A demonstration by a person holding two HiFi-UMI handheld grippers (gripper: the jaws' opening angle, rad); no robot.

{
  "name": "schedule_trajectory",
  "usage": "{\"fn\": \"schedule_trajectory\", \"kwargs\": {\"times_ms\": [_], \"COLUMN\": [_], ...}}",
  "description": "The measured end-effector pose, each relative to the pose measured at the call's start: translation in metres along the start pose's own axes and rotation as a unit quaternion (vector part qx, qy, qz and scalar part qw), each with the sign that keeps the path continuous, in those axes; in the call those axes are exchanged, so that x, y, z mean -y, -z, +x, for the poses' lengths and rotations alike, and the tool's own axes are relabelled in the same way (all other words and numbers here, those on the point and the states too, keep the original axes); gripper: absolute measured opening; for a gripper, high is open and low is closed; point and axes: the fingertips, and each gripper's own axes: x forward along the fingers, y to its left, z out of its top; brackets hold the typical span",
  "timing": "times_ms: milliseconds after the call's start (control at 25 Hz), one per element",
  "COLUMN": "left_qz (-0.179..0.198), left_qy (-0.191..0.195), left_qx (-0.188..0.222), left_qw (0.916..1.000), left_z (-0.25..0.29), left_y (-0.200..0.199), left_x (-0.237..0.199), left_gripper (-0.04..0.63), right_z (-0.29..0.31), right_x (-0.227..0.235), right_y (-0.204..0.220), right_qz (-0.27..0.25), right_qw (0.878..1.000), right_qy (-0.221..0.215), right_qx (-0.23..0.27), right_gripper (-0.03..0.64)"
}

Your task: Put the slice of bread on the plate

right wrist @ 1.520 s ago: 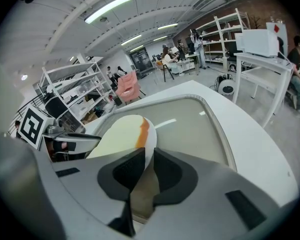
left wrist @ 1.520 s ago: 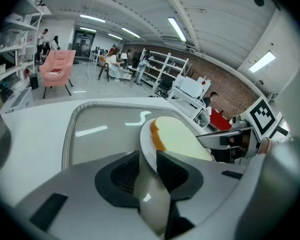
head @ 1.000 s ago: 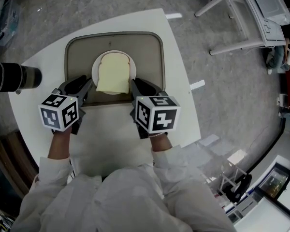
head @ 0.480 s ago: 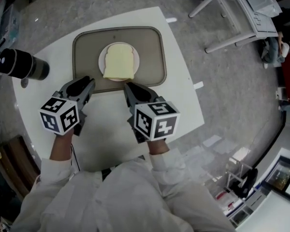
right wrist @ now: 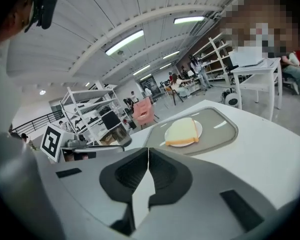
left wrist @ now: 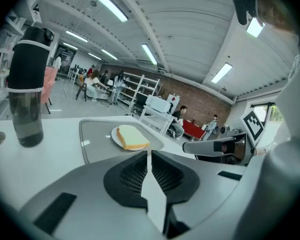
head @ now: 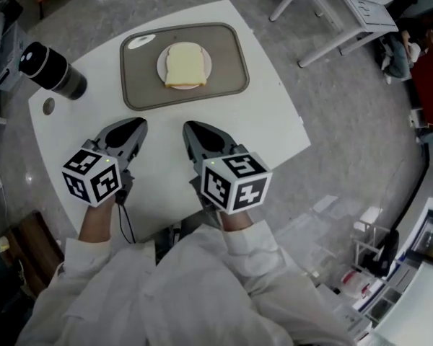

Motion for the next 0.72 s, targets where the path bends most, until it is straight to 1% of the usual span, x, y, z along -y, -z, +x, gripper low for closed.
{"fn": "schedule_trajectory", "kwargs": {"times_ms": [160, 280, 480, 720], "left_qz": [0.013, 0.024, 0.032, 0.043], "left_qy": [0.02, 0.043, 0.1, 0.135], "left_qx": [0.008, 0.019, 0.048, 0.053], "left_qw": [0.9997, 0.9986, 0.9934, 0.9885], "left_z": [-0.032, -0.06, -0.104, -0.141], "left_y": [0.009, 0.016, 0.025, 0.039], "left_x": [0.024, 0.041, 0.07, 0.089], "left_gripper": [0.026, 0.023, 0.023, 0.021], "right_z": [-0.025, -0.042, -0.068, -0.088], "right_x": [-0.03, -0.054, -0.096, -0.13], "right_y": [0.012, 0.024, 0.042, 0.063], "right_qz": [-0.002, -0.008, -0.038, -0.05], "right_qw": [1.0, 0.999, 0.998, 0.996], "right_qy": [0.003, 0.004, 0.003, 0.018], "right_qx": [0.022, 0.035, 0.054, 0.069], "right_gripper": [0.017, 0.017, 0.017, 0.016]}}
